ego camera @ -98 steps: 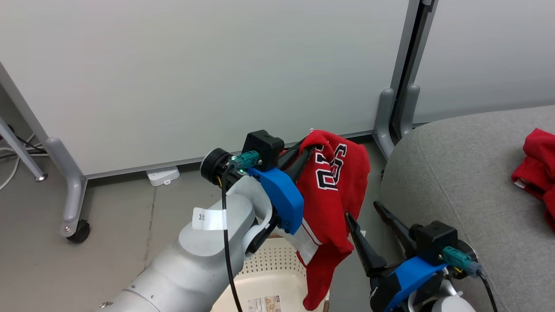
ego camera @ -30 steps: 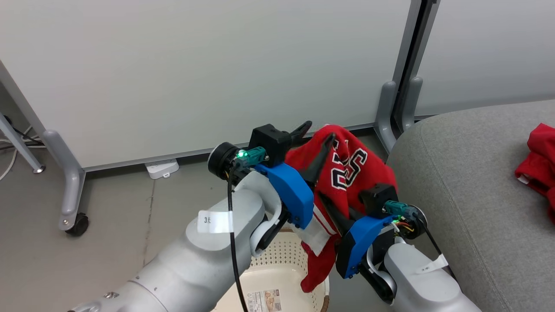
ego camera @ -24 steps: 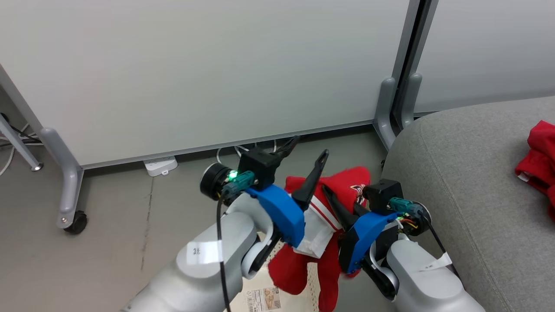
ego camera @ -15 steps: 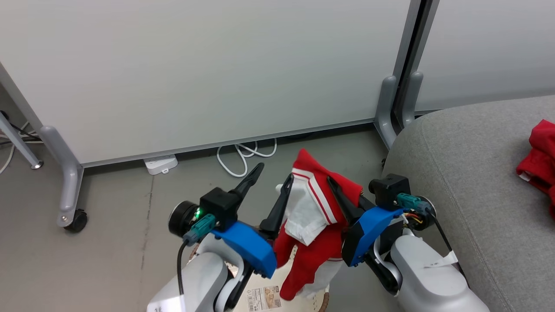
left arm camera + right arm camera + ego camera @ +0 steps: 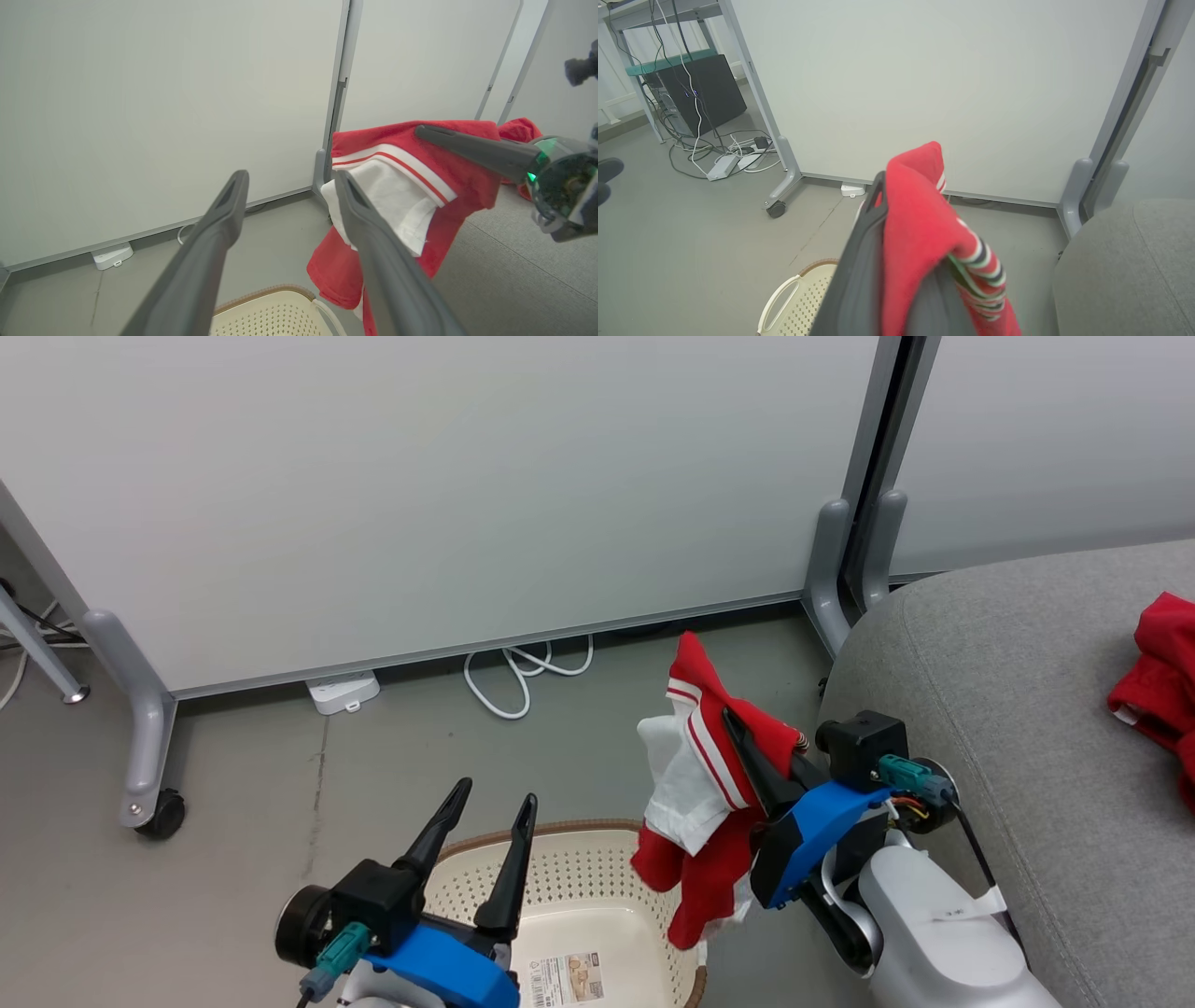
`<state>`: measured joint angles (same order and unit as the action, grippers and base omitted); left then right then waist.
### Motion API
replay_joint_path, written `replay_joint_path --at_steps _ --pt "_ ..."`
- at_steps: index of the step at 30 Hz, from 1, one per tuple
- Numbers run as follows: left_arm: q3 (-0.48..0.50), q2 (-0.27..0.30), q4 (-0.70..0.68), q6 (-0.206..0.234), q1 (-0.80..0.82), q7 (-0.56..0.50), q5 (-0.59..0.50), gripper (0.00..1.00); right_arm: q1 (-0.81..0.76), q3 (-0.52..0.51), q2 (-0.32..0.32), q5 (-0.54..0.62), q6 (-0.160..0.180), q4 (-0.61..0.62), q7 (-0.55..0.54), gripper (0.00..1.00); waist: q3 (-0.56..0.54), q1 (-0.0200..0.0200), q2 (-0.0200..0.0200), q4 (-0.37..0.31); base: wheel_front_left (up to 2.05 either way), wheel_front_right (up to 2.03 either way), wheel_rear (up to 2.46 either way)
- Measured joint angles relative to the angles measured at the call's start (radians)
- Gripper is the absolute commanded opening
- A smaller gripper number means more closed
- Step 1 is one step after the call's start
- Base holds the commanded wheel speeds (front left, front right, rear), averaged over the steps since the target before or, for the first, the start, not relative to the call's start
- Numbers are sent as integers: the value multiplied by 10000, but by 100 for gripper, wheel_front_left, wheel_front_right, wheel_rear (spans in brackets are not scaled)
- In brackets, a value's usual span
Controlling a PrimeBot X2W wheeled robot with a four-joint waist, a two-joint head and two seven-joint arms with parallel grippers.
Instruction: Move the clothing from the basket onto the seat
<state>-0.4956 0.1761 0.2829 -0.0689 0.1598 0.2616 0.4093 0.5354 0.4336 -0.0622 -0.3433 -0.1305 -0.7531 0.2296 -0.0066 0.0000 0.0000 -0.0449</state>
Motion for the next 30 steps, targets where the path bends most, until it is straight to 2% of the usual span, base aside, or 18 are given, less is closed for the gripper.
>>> replay_joint_path --at_steps 8,15,21,30 --pt "924 -424 -115 -305 -546 2 -679 100 -316 -389 -29 272 0 487 -278 0 20 -1 0 25 0 0 0" --pt "1260 -663 -107 -468 -616 2 -1062 100 -473 -614 -8 445 0 863 -453 0 97 0 0 -206 0 0 0" --pt "1499 -756 -182 -548 -637 2 -1302 100 -535 -721 19 556 -2 1131 -627 0 211 0 0 -826 0 0 0" --pt "1574 -857 -257 -568 -542 0 -1513 100 -646 -855 33 640 0 1432 -757 0 439 0 0 -2150 0 0 0"
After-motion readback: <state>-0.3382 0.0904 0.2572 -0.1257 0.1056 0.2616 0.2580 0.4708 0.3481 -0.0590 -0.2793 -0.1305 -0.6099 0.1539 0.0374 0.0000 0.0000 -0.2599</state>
